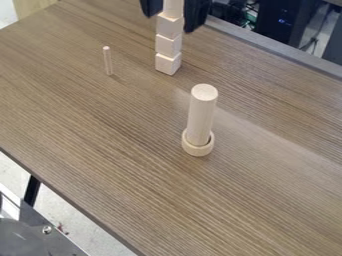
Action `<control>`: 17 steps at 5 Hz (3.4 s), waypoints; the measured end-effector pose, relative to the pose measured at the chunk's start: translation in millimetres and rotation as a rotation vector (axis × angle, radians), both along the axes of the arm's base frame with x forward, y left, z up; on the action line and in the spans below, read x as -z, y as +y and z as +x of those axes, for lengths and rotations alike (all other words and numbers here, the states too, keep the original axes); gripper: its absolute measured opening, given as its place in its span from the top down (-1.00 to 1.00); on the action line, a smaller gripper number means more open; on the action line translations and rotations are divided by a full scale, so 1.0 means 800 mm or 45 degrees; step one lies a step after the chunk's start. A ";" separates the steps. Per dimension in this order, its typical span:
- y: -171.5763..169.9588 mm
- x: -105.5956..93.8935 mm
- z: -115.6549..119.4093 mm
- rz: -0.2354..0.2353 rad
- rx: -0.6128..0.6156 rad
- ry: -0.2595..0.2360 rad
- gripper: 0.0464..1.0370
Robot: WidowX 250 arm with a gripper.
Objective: Put the cylindrical object from top of the block to the right of the table.
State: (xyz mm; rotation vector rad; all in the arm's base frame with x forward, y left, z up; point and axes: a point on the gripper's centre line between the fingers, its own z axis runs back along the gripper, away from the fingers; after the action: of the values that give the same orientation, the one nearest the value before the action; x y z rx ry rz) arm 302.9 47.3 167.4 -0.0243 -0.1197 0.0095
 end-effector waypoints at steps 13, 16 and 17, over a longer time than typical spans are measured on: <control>0.084 0.048 0.108 0.063 -0.061 -0.021 0.12; 0.072 0.030 0.098 0.082 -0.065 -0.062 0.12; 0.052 0.003 0.098 0.092 -0.019 -0.130 0.12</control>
State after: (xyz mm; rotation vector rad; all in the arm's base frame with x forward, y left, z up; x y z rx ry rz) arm 381.3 89.1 165.0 0.0483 -0.2218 0.0186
